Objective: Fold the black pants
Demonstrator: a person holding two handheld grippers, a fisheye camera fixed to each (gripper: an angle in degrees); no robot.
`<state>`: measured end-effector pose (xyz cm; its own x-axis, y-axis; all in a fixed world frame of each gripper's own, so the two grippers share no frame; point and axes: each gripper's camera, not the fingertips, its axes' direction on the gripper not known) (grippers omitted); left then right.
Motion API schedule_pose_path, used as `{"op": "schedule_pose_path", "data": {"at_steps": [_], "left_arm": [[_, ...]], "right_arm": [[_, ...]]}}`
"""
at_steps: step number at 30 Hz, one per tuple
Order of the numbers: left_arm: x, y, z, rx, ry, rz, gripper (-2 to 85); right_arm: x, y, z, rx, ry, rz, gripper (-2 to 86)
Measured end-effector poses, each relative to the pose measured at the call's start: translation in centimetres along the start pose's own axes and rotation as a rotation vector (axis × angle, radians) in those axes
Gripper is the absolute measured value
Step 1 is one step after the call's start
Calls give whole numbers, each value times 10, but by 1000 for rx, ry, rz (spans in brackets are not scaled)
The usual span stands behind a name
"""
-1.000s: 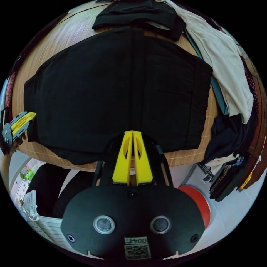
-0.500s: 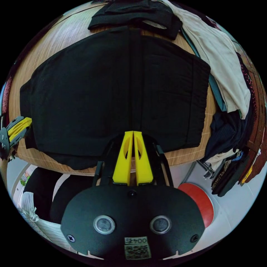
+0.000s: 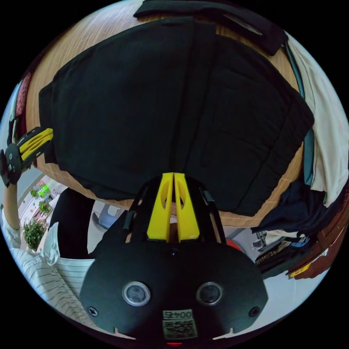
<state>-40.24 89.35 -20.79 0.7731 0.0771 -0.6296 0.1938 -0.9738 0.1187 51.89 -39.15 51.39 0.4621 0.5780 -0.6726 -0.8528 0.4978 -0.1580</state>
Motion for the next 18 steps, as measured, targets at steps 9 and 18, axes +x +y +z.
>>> {"op": "schedule_pose_path", "data": {"at_steps": [9, 18], "left_arm": [[27, -28, 7, -113, -87, -58, 1], [5, 15, 20, 36, 100, -227, 0]], "right_arm": [[16, 7, 6, 32, -14, -101, -8], [41, 19, 21, -2, -22, -218, -8]]}}
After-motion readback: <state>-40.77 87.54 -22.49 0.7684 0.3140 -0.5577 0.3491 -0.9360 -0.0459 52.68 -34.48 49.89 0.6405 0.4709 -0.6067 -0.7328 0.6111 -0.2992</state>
